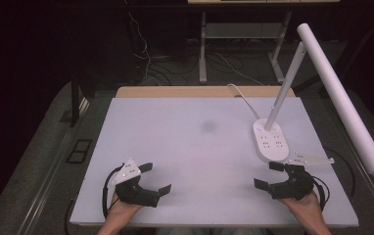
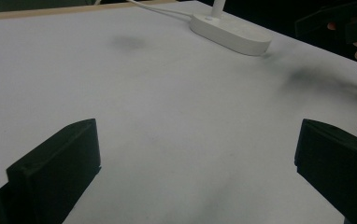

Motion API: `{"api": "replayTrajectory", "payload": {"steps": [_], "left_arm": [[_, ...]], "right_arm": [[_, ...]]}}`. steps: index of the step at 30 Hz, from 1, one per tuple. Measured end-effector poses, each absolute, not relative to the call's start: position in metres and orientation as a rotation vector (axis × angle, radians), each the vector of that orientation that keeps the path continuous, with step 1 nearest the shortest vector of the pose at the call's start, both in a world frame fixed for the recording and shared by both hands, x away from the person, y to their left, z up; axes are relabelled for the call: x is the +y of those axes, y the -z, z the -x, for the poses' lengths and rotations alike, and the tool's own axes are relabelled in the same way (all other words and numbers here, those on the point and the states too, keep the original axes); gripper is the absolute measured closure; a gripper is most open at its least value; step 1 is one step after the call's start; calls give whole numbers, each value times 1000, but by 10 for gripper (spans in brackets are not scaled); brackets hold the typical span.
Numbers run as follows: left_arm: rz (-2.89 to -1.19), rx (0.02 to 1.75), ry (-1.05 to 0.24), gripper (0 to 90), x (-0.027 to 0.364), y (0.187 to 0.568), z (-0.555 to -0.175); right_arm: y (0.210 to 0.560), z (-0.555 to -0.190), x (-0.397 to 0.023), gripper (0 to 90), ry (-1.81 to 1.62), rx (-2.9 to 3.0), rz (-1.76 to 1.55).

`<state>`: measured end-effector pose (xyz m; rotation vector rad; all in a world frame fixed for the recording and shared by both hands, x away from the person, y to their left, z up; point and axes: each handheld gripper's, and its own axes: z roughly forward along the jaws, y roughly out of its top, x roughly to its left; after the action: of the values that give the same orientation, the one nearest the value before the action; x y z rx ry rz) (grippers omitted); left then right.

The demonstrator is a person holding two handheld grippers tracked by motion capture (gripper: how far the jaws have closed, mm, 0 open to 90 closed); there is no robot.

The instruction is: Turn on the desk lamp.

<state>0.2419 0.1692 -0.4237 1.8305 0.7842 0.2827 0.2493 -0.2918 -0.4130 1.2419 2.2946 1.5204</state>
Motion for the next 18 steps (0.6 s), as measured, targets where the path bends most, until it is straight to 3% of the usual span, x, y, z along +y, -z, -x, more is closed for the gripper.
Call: {"api": "replayTrajectory", "payload": {"steps": [18], "left_arm": [[-1841, 787, -288, 0, 168, 424, -242]], "right_arm": [[414, -250, -292, 4, -1502, 2324, -1250]]}}
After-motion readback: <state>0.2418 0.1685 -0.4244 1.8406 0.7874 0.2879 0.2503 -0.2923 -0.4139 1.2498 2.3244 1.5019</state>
